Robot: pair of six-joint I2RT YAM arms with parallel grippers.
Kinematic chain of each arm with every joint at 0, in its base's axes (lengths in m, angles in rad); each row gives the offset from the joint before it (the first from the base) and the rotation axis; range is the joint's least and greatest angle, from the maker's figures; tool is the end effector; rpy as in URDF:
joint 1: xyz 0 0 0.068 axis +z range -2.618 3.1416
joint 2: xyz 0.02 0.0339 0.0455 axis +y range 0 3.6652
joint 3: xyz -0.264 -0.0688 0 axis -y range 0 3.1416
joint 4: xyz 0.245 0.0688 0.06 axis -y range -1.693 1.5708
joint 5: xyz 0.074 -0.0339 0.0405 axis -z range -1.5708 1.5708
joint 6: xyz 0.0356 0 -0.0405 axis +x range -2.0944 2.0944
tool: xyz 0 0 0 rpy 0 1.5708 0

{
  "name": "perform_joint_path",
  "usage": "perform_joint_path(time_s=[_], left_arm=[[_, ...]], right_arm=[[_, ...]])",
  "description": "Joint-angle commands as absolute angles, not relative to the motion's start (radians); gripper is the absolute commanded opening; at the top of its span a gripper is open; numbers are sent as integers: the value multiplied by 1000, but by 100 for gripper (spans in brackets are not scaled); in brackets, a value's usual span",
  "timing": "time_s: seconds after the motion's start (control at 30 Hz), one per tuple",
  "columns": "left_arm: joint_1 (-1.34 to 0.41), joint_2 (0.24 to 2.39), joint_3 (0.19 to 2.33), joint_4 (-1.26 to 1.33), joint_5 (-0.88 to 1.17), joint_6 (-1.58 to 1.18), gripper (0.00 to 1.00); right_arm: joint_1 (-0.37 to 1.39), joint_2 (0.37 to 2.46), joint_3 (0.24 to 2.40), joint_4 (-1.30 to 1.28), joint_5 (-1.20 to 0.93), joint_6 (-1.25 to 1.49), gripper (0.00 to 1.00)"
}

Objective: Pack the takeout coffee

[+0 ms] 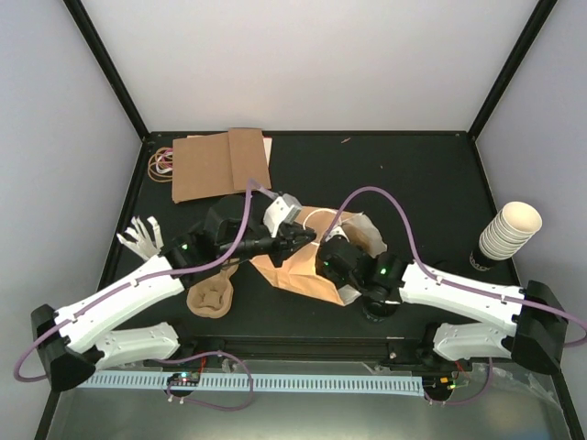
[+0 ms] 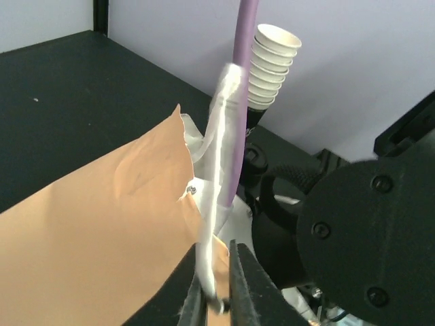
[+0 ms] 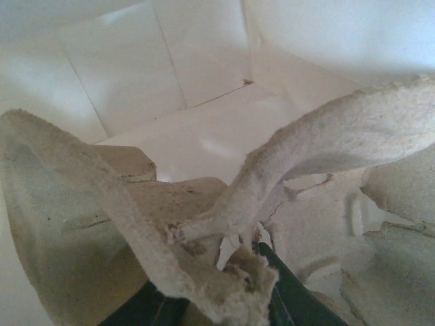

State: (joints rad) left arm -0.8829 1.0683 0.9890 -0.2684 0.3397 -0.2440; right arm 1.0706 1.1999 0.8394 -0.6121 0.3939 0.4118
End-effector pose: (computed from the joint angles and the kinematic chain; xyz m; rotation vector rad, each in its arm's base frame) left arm 0.1451 -0.1952 0.3486 0.8724 1.8572 -1.0584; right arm 0.1247 0.1996 0.2410 -0.6472 2.3573 0.1488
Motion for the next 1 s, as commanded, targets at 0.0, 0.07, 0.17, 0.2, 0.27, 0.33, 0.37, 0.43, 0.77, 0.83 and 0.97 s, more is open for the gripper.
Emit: perform_joint_path(time_s=[0.0,0.07,0.17,0.2,0.27,0.33,0.37,0.43,0.77,0.83,0.97], left_arm=[[-877,998,970,-272,281,-259,25],[-878,978,977,-290,266,-279,57],[-876,948,1010,-365,157,-334,81],[-869,941,1029,-415,107,-359,84],[-835,928,1063,-515,35,-417,89],[-762,927,1087,-603,45,-460,89],[-721,933,1094,-648,68,-476,89],[-646,947,1093,-702,108,-489,86],[-493,1157,1076,-755,219,-425,51],[-491,1214,1100,-770,197,-415,42],[-483,1330,1136,-785,199,-396,31]], right_arm=[[1119,1226,857,-588,399,424,24],[1135,1223,849,-567,386,423,24],[1142,1218,839,-547,364,426,25],[1143,1217,836,-545,362,428,25],[1143,1214,832,-540,356,431,25],[1142,1205,826,-528,350,426,25],[1143,1199,818,-519,343,424,25],[1143,1187,808,-503,333,412,25],[1144,1130,773,-421,277,333,25],[1144,1124,768,-403,267,325,25],[1147,1130,769,-387,255,318,25]])
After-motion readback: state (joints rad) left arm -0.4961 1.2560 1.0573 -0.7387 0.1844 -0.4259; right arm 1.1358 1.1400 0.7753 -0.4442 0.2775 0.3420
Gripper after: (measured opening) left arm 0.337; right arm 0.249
